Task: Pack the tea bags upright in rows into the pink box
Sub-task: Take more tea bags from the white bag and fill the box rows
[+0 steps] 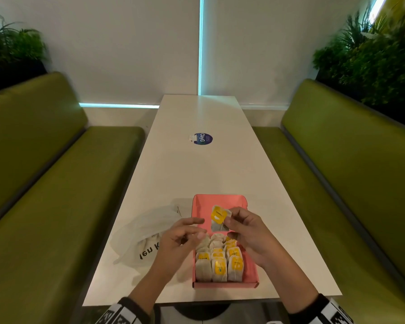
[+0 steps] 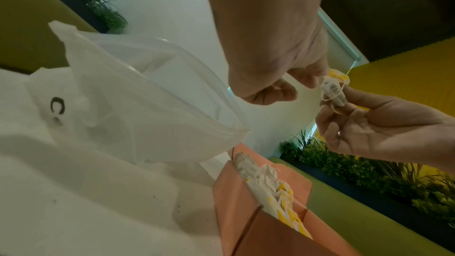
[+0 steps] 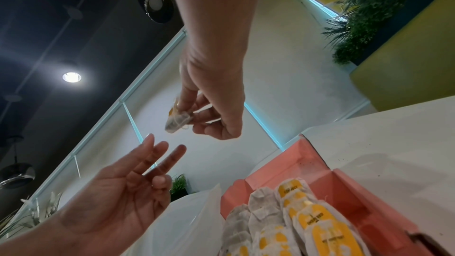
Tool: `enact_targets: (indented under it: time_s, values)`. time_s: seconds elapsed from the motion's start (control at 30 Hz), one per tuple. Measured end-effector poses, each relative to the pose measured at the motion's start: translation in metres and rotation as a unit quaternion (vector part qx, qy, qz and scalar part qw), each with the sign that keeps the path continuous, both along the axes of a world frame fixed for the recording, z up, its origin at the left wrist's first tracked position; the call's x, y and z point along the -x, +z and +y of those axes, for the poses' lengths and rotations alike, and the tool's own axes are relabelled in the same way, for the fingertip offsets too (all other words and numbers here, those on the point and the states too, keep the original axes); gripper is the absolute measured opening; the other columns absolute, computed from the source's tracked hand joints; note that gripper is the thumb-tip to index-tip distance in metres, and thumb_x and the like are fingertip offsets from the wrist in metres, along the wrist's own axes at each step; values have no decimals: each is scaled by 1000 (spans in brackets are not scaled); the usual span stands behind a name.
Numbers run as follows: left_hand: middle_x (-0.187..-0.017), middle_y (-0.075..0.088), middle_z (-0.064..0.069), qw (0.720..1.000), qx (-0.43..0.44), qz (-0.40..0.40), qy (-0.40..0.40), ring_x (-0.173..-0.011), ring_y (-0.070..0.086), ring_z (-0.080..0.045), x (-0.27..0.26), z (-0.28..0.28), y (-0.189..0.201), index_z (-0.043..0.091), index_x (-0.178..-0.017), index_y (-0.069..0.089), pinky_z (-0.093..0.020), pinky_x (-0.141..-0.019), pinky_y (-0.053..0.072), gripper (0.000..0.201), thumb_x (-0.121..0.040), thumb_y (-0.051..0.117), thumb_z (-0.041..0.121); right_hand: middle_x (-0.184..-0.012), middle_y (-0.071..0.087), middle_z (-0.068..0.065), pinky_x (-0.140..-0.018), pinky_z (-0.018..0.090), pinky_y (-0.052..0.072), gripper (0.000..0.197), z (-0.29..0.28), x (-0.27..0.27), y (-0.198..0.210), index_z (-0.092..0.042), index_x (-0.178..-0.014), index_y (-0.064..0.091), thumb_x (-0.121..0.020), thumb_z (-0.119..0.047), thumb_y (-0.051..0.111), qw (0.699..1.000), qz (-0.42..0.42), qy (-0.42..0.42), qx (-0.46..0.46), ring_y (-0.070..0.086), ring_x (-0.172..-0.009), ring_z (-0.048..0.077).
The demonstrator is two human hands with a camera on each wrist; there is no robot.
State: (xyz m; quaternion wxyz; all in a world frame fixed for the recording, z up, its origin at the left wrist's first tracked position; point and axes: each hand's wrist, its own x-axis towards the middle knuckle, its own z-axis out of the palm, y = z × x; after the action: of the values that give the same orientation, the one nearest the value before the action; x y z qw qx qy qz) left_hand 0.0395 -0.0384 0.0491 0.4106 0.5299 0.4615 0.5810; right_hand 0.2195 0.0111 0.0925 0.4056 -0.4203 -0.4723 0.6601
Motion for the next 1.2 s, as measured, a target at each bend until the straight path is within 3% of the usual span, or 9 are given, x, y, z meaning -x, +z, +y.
enact_targets:
  time_s: [0.07,0.23,0.33,0.47,0.57,0.73,0.93,1.1,1.2]
  values:
    - [-97,70,7,999,1,8,39,-82,64,-10,2,3,4,29,-70,72,-31,-70,49,16,-70,68,44,-75,60,2,-61,19,43,14,0,0,0,-12,-77,62,-85,0,60,1000,-13,3,-12,56,-70,11]
    - [-101,70,11,999,6,35,13,-81,62,-10,-5,7,22,23,-107,67,-19,-75,51,31,-80,71,37,-71,60,2,-63,23,41,14,-3,1,-3,-12,-75,64,-83,0,63,998,-44,24,-37,54,-69,13]
    - [-88,71,8,998,-8,59,25,-75,62,-3,-12,8,24,17,-91,72,-15,-68,48,24,-78,73,36,-77,63,7,-71,29,46,10,-4,1,-5,-11,-77,67,-81,-1,67,993,-89,49,-53,56,-75,19]
    - [-75,71,8,997,23,57,47,-67,60,1,-15,7,25,18,-79,72,-13,-64,47,4,-81,69,16,-87,65,-4,-71,19,50,17,-4,-7,-2,-15,-90,65,-78,-5,72,961,-250,86,-78,58,-78,8]
    - [-72,71,12,996,29,71,36,-64,60,3,-16,6,26,24,-77,71,-11,-63,46,13,-82,69,12,-101,64,-4,-70,16,50,33,-2,-13,3,-26,-103,62,-76,-13,76,964,-228,112,-76,59,-87,8]
    - [-74,72,7,996,34,77,21,-65,60,2,-20,7,23,17,-81,74,-9,-62,44,5,-81,70,14,-85,69,0,-72,20,44,9,1,-7,-2,-9,-77,69,-76,-15,76,965,-219,47,-137,59,-78,7]
    - [-73,71,10,994,40,101,14,-66,60,2,-25,10,17,25,-78,72,-11,-63,45,8,-80,71,17,-76,66,-5,-65,18,45,8,1,-13,-4,-12,-77,70,-73,-12,78,954,-261,37,-140,56,-70,6]
    - [-77,71,12,992,39,116,30,-70,62,-1,-34,12,17,33,-75,70,-12,-66,47,17,-82,70,17,-89,61,-13,-61,15,46,31,-4,-22,0,-26,-89,63,-67,-17,82,928,-345,42,-131,57,-75,7]
    - [-77,71,14,993,39,110,36,-72,63,-2,-37,14,16,35,-74,69,-12,-69,48,21,-82,70,15,-90,58,-9,-59,13,46,33,-6,-24,-1,-21,-81,59,-63,-18,85,934,-326,-8,-146,58,-73,9]
